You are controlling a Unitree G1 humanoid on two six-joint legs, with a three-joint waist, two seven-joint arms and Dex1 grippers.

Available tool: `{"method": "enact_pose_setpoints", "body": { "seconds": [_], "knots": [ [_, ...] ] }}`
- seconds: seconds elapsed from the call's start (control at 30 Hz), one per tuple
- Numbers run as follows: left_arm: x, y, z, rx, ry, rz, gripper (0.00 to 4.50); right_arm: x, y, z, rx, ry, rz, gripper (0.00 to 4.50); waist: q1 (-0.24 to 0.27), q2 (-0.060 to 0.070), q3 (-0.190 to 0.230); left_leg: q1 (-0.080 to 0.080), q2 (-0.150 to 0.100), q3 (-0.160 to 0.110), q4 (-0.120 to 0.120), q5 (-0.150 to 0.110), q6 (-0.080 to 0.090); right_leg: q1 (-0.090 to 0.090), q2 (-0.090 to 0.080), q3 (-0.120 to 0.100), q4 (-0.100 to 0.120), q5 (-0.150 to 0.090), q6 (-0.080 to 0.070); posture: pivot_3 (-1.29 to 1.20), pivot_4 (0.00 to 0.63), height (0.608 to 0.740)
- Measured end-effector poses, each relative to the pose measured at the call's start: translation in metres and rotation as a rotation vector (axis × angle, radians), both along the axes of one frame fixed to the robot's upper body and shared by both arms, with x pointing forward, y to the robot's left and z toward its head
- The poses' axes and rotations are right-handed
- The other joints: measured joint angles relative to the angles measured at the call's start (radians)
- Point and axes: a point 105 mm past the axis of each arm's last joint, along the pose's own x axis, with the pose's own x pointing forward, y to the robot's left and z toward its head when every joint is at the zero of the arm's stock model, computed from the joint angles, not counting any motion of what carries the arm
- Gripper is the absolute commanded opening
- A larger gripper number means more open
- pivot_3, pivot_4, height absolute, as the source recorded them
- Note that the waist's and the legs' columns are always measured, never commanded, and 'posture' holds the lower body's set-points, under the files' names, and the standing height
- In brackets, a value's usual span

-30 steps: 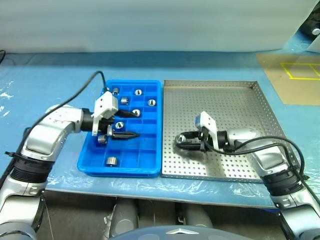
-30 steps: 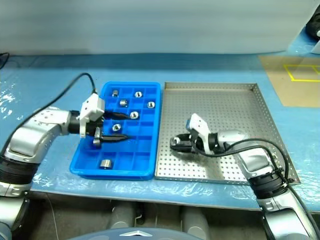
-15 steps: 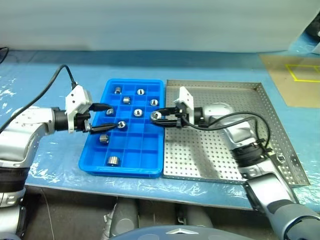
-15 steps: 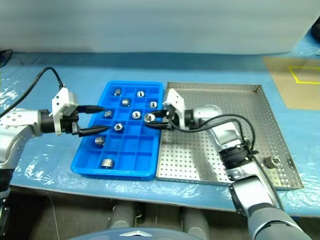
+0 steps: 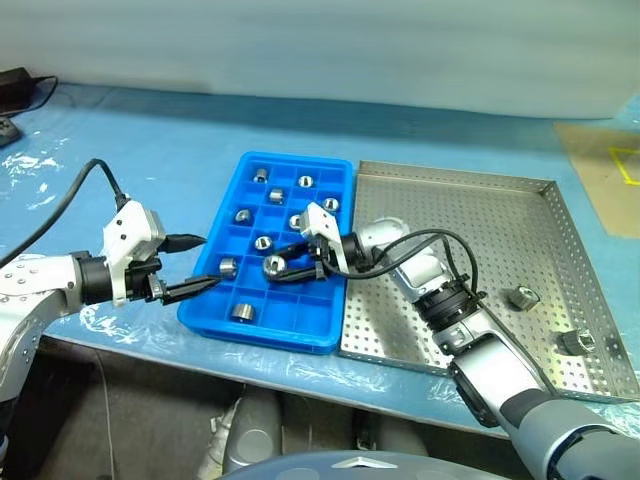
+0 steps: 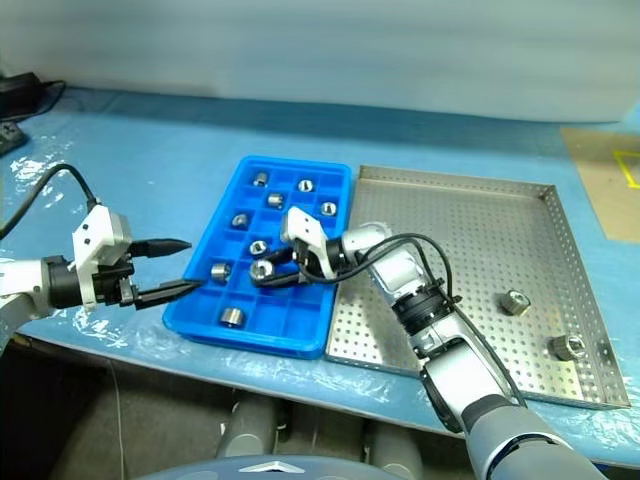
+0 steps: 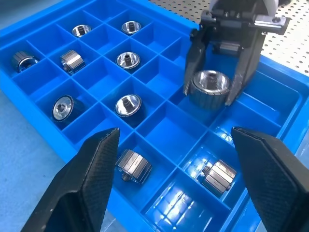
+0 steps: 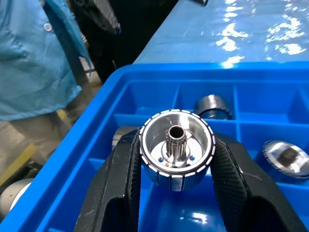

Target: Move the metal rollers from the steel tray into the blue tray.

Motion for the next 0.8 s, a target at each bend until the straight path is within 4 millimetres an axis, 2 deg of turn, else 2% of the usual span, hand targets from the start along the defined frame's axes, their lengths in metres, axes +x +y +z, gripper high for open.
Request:
{"method": "enact_pose_setpoints", "body": {
  "seconds": [0.07, 0.3, 0.43, 0.5, 0.63, 0.8],
  "knots": [
    [-0.001, -0.002, 0.001, -0.005, -0.003, -0.003, 3.91, 0.001, -0.002, -0.004, -0.017, 0.002, -0.005, 1.63, 0.000, 0.000, 0.000, 0.000, 0.000, 0.000, 0.000, 0.000, 0.000, 0.000, 0.000, 0.000, 0.000, 0.000, 0.000, 0.32, 0.150, 0.740],
    [0.002, -0.011, 0.004, -0.011, -0.016, -0.038, 3.91, 0.006, -0.005, -0.006, -0.021, -0.010, -0.035, 3.98, -0.001, 0.000, 0.000, 0.000, 0.000, 0.000, 0.000, 0.000, -0.001, 0.000, 0.000, 0.000, 0.000, 0.000, 0.000, 0.27, 0.150, 0.740],
    [0.006, -0.021, 0.006, -0.019, -0.022, -0.079, 3.91, 0.009, -0.011, -0.003, -0.022, 0.001, -0.062, 3.98, -0.001, 0.000, 0.000, 0.000, 0.000, 0.000, 0.000, 0.001, -0.001, 0.000, 0.000, 0.000, 0.000, 0.000, 0.000, 0.20, 0.150, 0.740],
    [0.011, -0.029, 0.008, -0.038, -0.027, -0.118, 3.91, 0.014, -0.023, 0.005, -0.004, -0.004, -0.112, 3.98, 0.002, 0.000, 0.000, 0.000, -0.001, 0.000, 0.000, 0.002, -0.004, 0.000, 0.000, 0.001, 0.001, 0.000, 0.000, 0.17, 0.150, 0.740],
    [0.025, -0.050, 0.010, -0.090, -0.042, -0.207, 3.91, 0.030, -0.060, 0.035, 0.057, -0.040, -0.272, 3.98, -0.006, -0.001, -0.001, 0.001, -0.002, 0.001, 0.002, 0.003, -0.005, 0.001, 0.000, 0.003, 0.002, 0.001, 0.001, 0.04, 0.150, 0.740],
    [0.052, -0.092, 0.005, -0.157, -0.051, -0.337, 3.91, 0.040, -0.120, 0.053, 0.057, -0.091, -0.505, 3.98, -0.021, -0.001, -0.001, 0.003, -0.002, 0.002, 0.001, 0.004, -0.006, 0.003, 0.001, 0.004, 0.002, 0.001, 0.002, -0.13, 0.150, 0.740]
  ]
}}
